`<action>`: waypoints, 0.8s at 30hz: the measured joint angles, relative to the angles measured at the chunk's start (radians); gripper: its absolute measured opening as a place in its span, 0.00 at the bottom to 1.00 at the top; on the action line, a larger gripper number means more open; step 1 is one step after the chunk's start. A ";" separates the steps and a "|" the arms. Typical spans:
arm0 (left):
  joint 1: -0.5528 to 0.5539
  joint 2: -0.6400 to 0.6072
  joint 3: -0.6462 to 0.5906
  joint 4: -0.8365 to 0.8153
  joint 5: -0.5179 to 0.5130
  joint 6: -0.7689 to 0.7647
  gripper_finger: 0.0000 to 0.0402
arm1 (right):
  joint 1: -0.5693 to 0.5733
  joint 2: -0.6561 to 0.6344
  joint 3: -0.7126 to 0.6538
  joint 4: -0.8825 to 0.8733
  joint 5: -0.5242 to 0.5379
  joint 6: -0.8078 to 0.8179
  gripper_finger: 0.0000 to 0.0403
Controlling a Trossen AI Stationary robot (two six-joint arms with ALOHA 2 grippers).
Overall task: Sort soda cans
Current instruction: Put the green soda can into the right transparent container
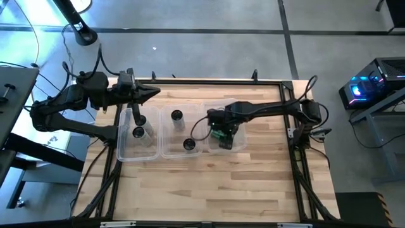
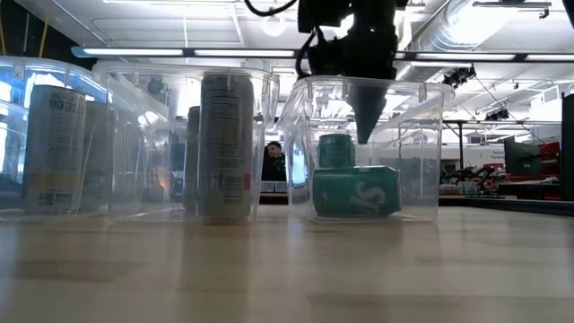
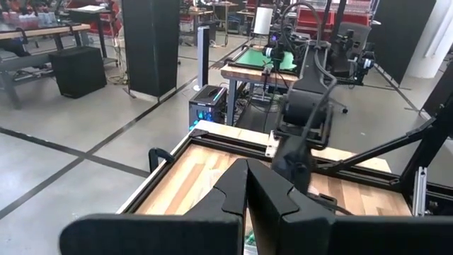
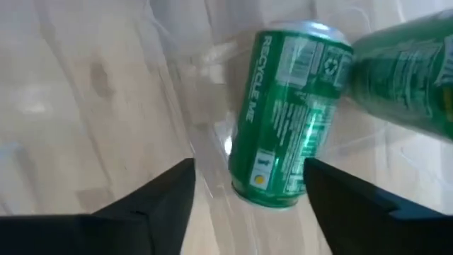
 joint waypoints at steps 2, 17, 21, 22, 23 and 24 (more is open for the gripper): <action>0.000 0.000 0.000 0.000 0.000 -0.003 0.00 | -0.013 0.000 -0.002 0.016 -0.030 0.007 0.68; 0.000 0.000 0.000 0.000 0.000 -0.008 0.00 | -0.040 0.180 0.003 0.057 0.027 0.059 0.71; 0.000 0.000 0.000 0.000 0.000 -0.017 0.00 | -0.037 0.254 0.013 0.058 0.053 0.101 0.71; 0.000 0.000 0.000 0.000 0.000 -0.017 0.00 | -0.037 0.255 0.013 0.059 0.053 0.102 0.71; 0.000 0.000 0.000 0.000 0.000 -0.017 0.00 | -0.037 0.255 0.013 0.061 0.052 0.105 0.71; 0.000 0.000 0.000 0.000 0.000 -0.017 0.00 | -0.035 0.256 0.013 0.063 0.051 0.108 0.71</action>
